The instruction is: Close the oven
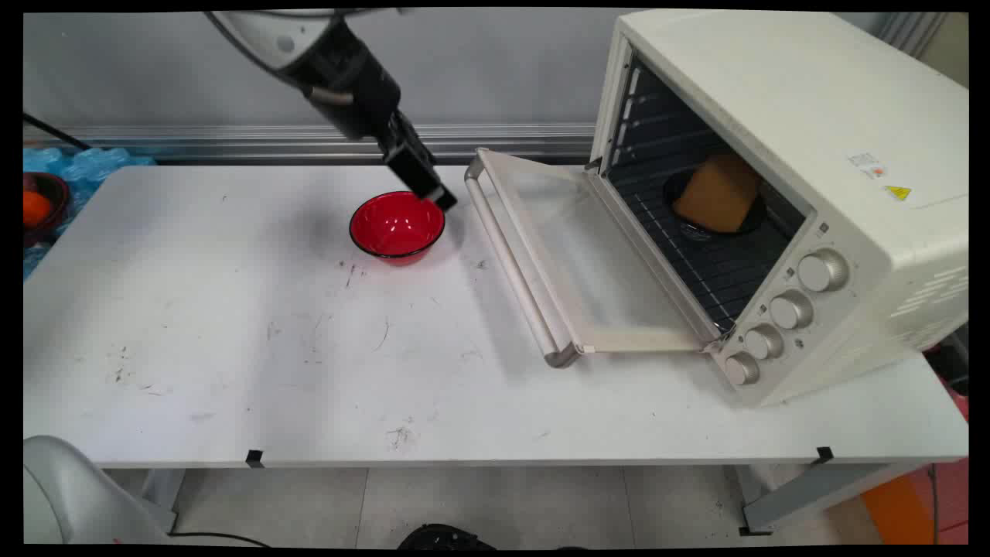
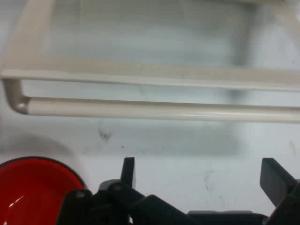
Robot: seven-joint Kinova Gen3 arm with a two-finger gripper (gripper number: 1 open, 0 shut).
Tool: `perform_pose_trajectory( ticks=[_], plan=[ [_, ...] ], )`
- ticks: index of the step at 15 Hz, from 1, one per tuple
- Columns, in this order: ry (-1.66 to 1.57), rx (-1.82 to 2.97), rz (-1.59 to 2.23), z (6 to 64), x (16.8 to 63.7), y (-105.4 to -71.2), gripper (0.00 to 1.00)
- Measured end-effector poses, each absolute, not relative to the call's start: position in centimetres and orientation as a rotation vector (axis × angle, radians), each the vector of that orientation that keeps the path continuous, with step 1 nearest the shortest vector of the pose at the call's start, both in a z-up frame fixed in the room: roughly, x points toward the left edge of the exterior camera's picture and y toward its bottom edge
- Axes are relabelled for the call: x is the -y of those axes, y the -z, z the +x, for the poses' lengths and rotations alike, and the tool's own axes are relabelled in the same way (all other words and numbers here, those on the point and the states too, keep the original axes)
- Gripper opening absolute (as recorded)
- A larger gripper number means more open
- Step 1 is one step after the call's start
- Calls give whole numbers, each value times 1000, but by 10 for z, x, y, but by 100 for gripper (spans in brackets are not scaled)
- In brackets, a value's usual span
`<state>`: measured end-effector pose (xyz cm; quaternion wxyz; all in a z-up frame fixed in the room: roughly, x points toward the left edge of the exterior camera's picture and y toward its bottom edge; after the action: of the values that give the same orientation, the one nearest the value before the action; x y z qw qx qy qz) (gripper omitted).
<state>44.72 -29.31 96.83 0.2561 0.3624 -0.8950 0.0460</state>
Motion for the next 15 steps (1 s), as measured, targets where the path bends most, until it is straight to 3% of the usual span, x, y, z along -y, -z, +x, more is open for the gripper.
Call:
perform_pose_trajectory(
  ticks=[15],
  plan=[
    [-148,2564,797,392,298,-866,100]
  ],
)
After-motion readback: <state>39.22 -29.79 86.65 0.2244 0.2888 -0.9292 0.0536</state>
